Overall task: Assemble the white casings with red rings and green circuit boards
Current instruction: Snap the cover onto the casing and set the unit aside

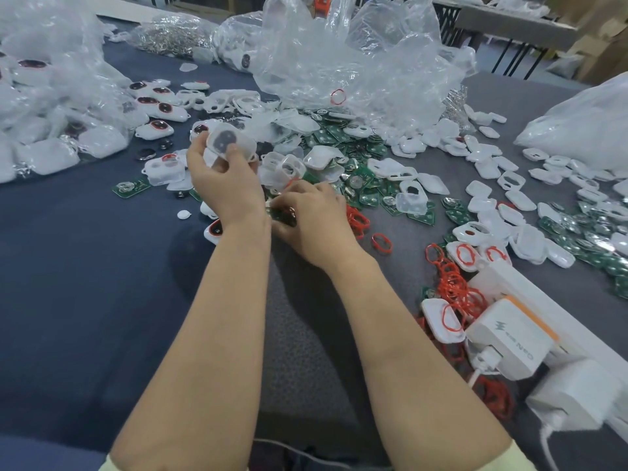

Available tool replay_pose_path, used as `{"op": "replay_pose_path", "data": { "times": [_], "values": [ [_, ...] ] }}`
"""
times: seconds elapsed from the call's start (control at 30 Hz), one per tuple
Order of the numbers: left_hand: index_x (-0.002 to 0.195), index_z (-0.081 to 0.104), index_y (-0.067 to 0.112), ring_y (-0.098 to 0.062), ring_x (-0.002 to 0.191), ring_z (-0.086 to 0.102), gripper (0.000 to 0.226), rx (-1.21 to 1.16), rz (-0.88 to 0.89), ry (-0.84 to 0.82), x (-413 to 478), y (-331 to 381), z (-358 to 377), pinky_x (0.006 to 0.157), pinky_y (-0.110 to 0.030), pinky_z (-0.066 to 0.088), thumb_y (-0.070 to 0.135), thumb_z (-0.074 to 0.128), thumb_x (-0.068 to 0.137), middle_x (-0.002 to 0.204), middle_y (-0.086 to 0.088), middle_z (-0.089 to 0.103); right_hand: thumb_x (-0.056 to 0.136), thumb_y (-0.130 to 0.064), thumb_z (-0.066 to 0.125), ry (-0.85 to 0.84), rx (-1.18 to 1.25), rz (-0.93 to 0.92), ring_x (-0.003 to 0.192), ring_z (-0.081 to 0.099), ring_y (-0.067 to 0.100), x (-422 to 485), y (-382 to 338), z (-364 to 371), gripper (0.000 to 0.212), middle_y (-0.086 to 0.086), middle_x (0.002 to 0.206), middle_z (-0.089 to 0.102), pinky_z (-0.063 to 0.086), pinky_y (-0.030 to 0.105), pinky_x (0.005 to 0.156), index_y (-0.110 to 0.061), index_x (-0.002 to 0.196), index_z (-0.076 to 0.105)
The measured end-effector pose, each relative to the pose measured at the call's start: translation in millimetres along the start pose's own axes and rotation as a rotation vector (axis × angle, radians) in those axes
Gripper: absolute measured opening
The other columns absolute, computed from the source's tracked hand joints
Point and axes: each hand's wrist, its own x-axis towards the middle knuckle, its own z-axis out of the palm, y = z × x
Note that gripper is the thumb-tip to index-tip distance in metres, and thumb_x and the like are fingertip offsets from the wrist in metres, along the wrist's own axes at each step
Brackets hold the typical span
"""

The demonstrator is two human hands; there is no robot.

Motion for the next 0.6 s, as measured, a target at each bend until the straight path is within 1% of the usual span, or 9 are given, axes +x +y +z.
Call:
{"op": "replay_pose_path", "data": {
  "times": [0.07,0.1,0.17,0.23,0.33,0.4,0.47,0.5,0.6],
  "values": [
    [0.123,0.051,0.008,-0.005,0.068,0.062,0.031,0.019,-0.004,-0.027,-2,-2,0,0.06,-0.018,0.053,-0.004,0.051,0.095,0.079,0.004,0.061,0.088,-0.038,0.061,0.08,0.008,0.02,0.113,0.045,0.026,0,-2,1,0.024,-0.004,0.119,0.06,0.031,0.037,0.09,-0.027,0.106,0.072],
    [0.118,0.051,0.01,-0.006,0.071,0.061,0.028,0.031,-0.009,-0.042,-3,-3,0,0.059,-0.017,0.053,-0.004,0.051,0.094,0.081,0.003,0.061,0.089,-0.037,0.06,0.121,0.057,0.056,0.111,0.047,0.027,1,-2,0,0.023,-0.001,0.116,0.062,0.034,0.037,0.091,-0.024,0.104,0.073],
    [0.111,0.051,0.015,-0.008,0.073,0.061,0.025,0.056,-0.035,-0.09,-5,-5,1,0.058,-0.016,0.052,-0.003,0.053,0.094,0.085,0.002,0.059,0.089,-0.032,0.062,0.215,0.248,0.165,0.105,0.055,0.027,4,5,-8,0.023,0.006,0.107,0.067,0.041,0.039,0.092,-0.017,0.1,0.075],
    [0.107,0.052,0.017,-0.011,0.076,0.062,0.025,0.129,-0.081,-0.183,-9,-8,2,0.059,-0.018,0.053,-0.004,0.054,0.093,0.088,0.004,0.058,0.089,-0.024,0.063,0.309,0.526,0.31,0.094,0.062,0.023,5,17,-18,0.021,0.008,0.097,0.071,0.046,0.037,0.088,-0.01,0.098,0.075],
    [0.105,0.054,0.015,-0.019,0.087,0.065,0.026,0.241,-0.188,-0.393,-16,-15,5,0.062,-0.021,0.056,-0.007,0.052,0.092,0.095,0.001,0.059,0.091,-0.016,0.061,0.342,0.935,0.526,0.07,0.06,0.008,5,34,-28,0.021,0.005,0.088,0.068,0.05,0.024,0.068,-0.002,0.106,0.068],
    [0.107,0.056,0.013,-0.016,0.083,0.065,0.026,0.33,-0.209,-0.499,-22,-19,5,0.067,-0.026,0.059,-0.008,0.052,0.091,0.091,0.001,0.06,0.092,-0.01,0.06,0.363,1.1,0.586,0.055,0.056,0.001,4,39,-29,0.015,0.002,0.081,0.064,0.046,0.016,0.054,-0.003,0.106,0.062],
    [0.111,0.057,0.011,-0.007,0.071,0.065,0.028,0.393,-0.19,-0.539,-25,-23,5,0.073,-0.03,0.057,-0.008,0.052,0.091,0.082,0.004,0.062,0.092,-0.007,0.059,0.396,1.158,0.585,0.05,0.057,-0.001,3,41,-30,0.008,0.0,0.078,0.062,0.046,0.013,0.051,-0.012,0.099,0.058],
    [0.11,0.057,0.012,-0.004,0.066,0.064,0.028,0.401,-0.183,-0.546,-25,-24,5,0.075,-0.032,0.057,-0.007,0.053,0.091,0.079,0.006,0.062,0.092,-0.006,0.059,0.411,1.158,0.572,0.049,0.058,-0.002,2,42,-31,0.011,-0.002,0.077,0.063,0.046,0.013,0.05,-0.016,0.096,0.057],
    [0.105,0.056,0.016,-0.012,0.072,0.061,0.027,0.441,-0.168,-0.558,-24,-25,4,0.086,-0.046,0.054,-0.007,0.053,0.091,0.079,0.004,0.062,0.093,-0.008,0.058,0.419,1.081,0.503,0.053,0.058,-0.003,-1,43,-34,0.02,-0.003,0.077,0.066,0.045,0.014,0.053,-0.026,0.101,0.057]
  ]
}}
